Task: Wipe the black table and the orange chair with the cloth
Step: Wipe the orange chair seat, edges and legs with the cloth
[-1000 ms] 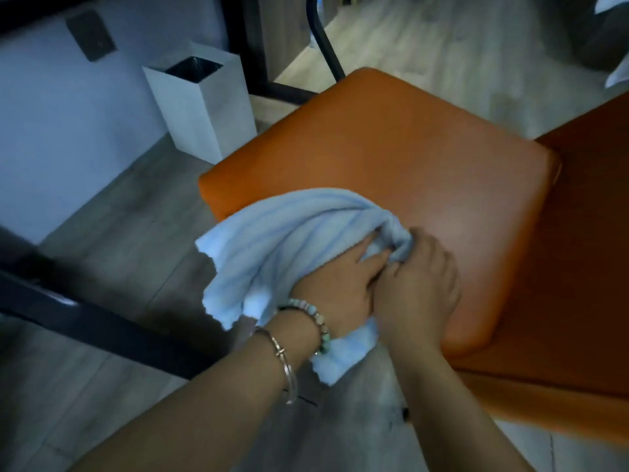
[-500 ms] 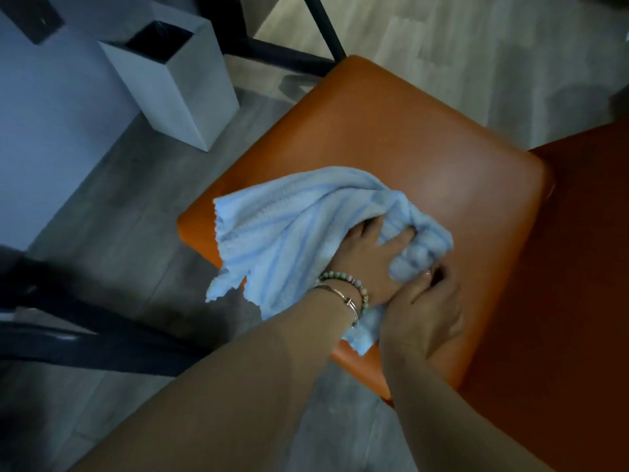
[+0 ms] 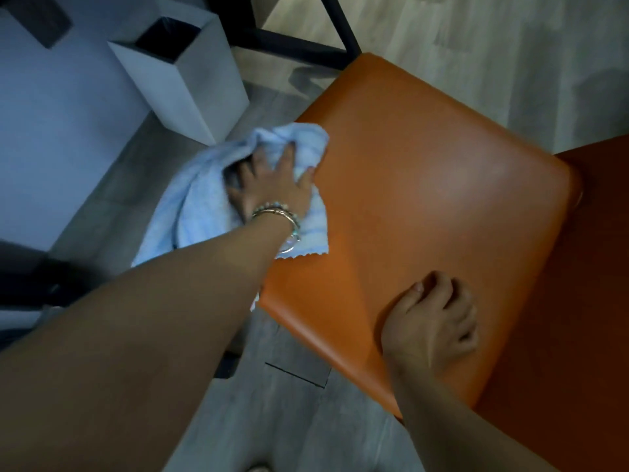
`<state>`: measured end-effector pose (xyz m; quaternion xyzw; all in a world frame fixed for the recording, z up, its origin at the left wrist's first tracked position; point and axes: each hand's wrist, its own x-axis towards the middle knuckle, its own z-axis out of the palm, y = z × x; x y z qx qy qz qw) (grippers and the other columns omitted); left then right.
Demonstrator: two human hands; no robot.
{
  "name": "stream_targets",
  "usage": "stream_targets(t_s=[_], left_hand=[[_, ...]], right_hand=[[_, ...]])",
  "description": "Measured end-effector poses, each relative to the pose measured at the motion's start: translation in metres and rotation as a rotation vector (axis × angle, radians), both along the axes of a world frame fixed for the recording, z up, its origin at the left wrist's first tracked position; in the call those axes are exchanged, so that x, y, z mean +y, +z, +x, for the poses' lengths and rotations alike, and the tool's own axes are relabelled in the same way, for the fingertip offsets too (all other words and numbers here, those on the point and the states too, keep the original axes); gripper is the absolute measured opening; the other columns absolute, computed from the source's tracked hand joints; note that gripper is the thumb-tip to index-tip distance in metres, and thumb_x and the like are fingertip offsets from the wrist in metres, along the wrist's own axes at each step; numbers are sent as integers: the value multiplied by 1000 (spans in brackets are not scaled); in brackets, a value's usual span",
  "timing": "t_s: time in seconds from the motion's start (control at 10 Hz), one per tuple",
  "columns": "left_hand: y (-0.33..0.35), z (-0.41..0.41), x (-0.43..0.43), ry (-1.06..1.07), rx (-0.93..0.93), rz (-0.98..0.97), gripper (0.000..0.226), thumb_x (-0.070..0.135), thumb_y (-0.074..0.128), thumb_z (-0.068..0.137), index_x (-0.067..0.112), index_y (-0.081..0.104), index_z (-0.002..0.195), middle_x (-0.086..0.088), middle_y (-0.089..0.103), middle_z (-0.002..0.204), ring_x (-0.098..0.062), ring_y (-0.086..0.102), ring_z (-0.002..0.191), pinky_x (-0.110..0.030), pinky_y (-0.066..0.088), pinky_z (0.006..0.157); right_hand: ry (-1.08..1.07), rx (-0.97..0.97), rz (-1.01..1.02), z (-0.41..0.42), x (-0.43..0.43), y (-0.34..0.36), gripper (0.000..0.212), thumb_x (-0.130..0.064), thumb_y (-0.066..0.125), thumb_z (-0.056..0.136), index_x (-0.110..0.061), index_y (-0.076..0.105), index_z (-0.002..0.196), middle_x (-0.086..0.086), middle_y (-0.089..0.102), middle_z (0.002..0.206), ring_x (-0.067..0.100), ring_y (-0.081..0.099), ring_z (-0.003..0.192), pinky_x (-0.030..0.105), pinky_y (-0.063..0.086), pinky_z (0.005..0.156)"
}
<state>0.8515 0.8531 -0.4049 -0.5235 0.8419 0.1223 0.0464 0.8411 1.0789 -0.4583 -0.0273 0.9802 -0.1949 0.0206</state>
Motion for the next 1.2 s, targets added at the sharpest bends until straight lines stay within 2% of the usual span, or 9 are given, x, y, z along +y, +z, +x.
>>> stream_targets(t_s=[0.1,0.3,0.5,0.6,0.7,0.8,0.9,1.1,1.2], left_hand=[[-1,49,-21,254,-51,74,56,59,20,92,31,35,138,-13,40,142,-37,35,131,-57,27,103],[-1,131,13,492,208,263,54,47,33,97,21,28,145,-23,40,139,-40,41,127,-44,33,105],[29,150,87,556,446,436,53,42,47,94,22,36,142,-15,50,133,-34,49,118,-34,39,94],[59,149,128,592,634,619,49,40,53,90,20,45,133,-7,57,122,-29,54,115,-36,42,98],[99,151,171,692,832,1068,34,48,47,92,19,56,108,-2,63,97,-24,61,102,-39,48,91],[126,159,206,761,856,1411,39,53,38,93,20,57,85,0,61,80,-17,59,74,-32,49,73],[132,165,235,742,804,1556,38,50,38,94,17,56,89,-3,60,88,-17,59,78,-31,50,76],[135,158,265,665,532,1361,15,31,43,98,18,52,100,-4,54,99,-17,56,83,-36,52,70],[122,153,270,478,470,1129,17,25,43,98,23,53,111,2,56,97,-18,56,95,-36,50,84]], right_hand=[[-68,24,-53,5,-8,11,35,-23,49,92,-13,52,126,14,41,141,32,30,133,48,20,108],[3,-111,-133,10,2,28,41,-22,52,91,-16,49,131,8,35,148,26,23,139,41,13,112],[166,-312,-381,69,22,61,43,-37,48,90,-16,57,126,14,55,130,33,45,121,38,31,99],[262,-375,-459,112,37,97,71,-57,42,76,-25,43,140,9,33,149,27,34,131,34,27,105],[430,-573,-663,146,58,120,68,-61,42,68,-48,29,134,2,20,154,4,23,131,-1,20,96],[467,-666,-747,146,82,131,59,-49,56,66,-45,46,124,-6,51,135,2,46,122,20,41,96],[198,-938,-906,141,113,162,40,-19,63,63,-21,51,101,-2,66,71,6,60,57,18,47,51],[-643,-1101,-1131,135,178,118,29,-25,78,69,-12,52,66,4,48,43,18,51,42,18,40,36],[-684,-1123,-1149,114,196,138,37,-16,36,96,-14,48,61,2,43,34,12,41,25,15,38,31]])
